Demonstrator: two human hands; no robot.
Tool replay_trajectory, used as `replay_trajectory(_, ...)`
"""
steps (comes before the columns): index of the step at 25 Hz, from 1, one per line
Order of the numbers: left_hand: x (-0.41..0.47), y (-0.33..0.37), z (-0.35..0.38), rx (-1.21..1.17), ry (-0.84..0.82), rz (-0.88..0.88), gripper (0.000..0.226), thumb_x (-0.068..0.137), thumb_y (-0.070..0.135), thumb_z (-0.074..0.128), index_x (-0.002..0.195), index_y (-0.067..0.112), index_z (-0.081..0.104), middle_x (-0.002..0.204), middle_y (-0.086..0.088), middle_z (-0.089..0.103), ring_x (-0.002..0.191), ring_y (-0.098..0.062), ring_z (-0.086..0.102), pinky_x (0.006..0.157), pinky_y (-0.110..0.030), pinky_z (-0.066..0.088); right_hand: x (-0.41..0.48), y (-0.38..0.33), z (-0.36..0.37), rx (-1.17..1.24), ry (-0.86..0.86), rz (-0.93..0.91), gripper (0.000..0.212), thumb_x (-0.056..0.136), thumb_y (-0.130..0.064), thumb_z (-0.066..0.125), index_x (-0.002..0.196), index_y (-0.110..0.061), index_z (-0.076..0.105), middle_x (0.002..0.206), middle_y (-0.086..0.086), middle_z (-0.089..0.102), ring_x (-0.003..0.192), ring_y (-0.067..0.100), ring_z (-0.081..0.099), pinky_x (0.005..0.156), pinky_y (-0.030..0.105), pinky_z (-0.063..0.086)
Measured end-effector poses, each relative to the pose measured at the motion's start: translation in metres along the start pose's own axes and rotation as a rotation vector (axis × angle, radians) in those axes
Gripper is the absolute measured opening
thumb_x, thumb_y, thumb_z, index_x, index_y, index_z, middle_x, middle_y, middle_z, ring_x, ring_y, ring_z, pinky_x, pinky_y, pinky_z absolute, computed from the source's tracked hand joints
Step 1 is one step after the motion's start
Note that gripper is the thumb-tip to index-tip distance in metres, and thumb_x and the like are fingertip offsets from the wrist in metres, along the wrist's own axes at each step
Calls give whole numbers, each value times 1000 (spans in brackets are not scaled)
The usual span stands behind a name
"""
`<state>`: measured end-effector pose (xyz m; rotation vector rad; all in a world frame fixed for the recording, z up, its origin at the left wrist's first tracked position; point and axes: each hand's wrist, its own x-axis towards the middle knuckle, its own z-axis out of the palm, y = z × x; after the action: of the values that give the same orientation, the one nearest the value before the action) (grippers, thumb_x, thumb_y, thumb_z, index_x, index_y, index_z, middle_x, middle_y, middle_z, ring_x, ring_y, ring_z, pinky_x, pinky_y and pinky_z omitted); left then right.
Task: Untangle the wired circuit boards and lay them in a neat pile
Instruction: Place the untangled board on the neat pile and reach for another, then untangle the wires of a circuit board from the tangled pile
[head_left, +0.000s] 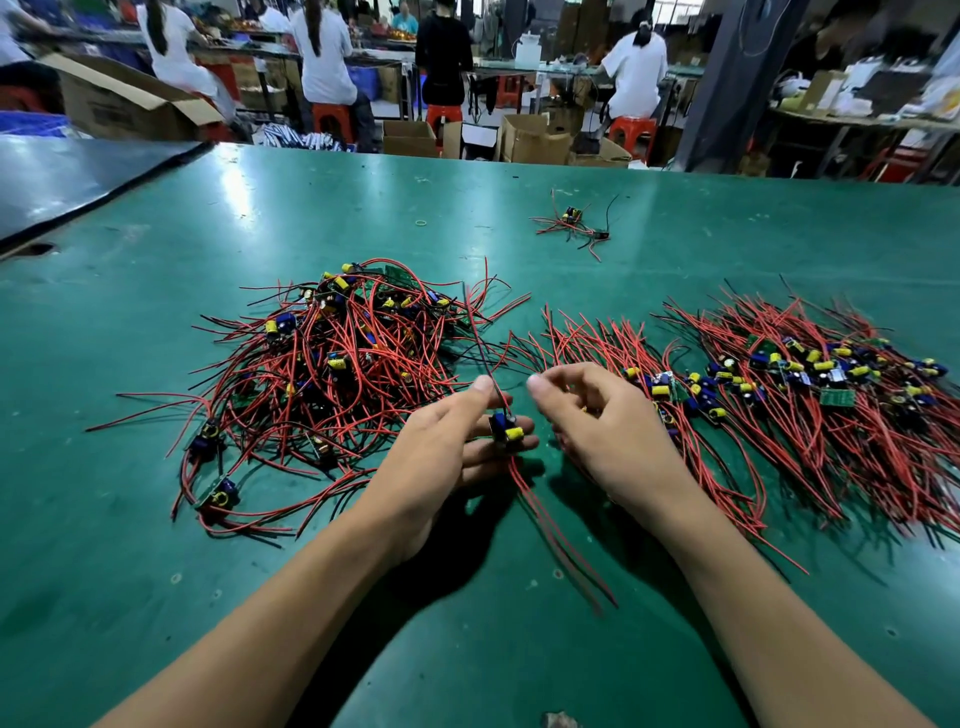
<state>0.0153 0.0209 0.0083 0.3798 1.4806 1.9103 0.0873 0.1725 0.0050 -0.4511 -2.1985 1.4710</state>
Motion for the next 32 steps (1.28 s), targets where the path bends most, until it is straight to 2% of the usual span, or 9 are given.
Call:
replay_trajectory(3,1,0,0,-45,0,-32,51,89,53,50,118,14,62,115,-13,66,101,-31,58,101,-49,43,-10,-4,10,-71,-117,-103,31,77,-35,86,95,-26,62,77,-9,62,63,4,50,58,19,44)
replay_trajectory(7,-6,4,6,-42,-32,-5,39,98,46,44,122,20,59,116,-7,71,100,-24,70,90,-36,55,-12,-3,17,-174,-32,-194,26,80,-20,83,93,-23,61,84,-5,65,66,5,51,63,14,43)
replay_trajectory(10,-9,0,0,587,222,549,19,96,23,60,112,16,67,91,-3,70,68,-11,63,67,-24,54,-5,0,6,-208,141,-173,22,81,-25,83,92,-25,63,85,-7,65,63,2,51,64,15,44)
replay_trajectory(12,-10,0,-4,958,393,810,14,87,17,66,101,14,69,86,4,63,68,-11,54,68,-28,49,2,3,-8,-307,265,-142,22,81,-30,82,95,-26,65,91,-7,64,70,1,53,72,20,47)
replay_trajectory(16,-11,7,-10,1269,436,576,21,71,33,53,88,22,58,86,7,52,82,-18,51,64,-33,43,6,9,-26,-473,362,-101,31,83,-38,79,108,-23,68,97,-5,58,84,13,55,85,34,48)
replay_trajectory(19,-8,4,-15,1473,383,431,27,73,39,57,95,22,55,93,4,50,93,-21,49,72,-34,42,5,7,-20,-427,362,-173,18,88,-33,74,103,-24,70,94,-6,61,78,10,55,82,32,49)
replay_trajectory(23,-7,1,-16,1440,317,420,31,79,35,60,106,21,53,99,2,53,94,-23,54,74,-34,46,0,3,-8,-382,261,-267,3,90,-26,73,93,-24,72,88,-9,67,78,1,60,73,13,45)
replay_trajectory(27,-9,0,-13,1157,270,741,38,79,18,71,116,13,61,104,0,64,92,-16,59,85,-29,48,-4,-2,-1,-334,129,-284,4,90,-21,73,90,-17,75,80,-10,70,69,1,60,67,12,44)
replay_trajectory(32,-13,-2,-3,958,102,963,46,78,8,79,119,7,59,108,2,67,87,-8,65,85,-17,50,-7,-17,1,101,-197,44,50,91,-55,54,76,-10,71,62,-1,59,54,8,50,54,22,40)
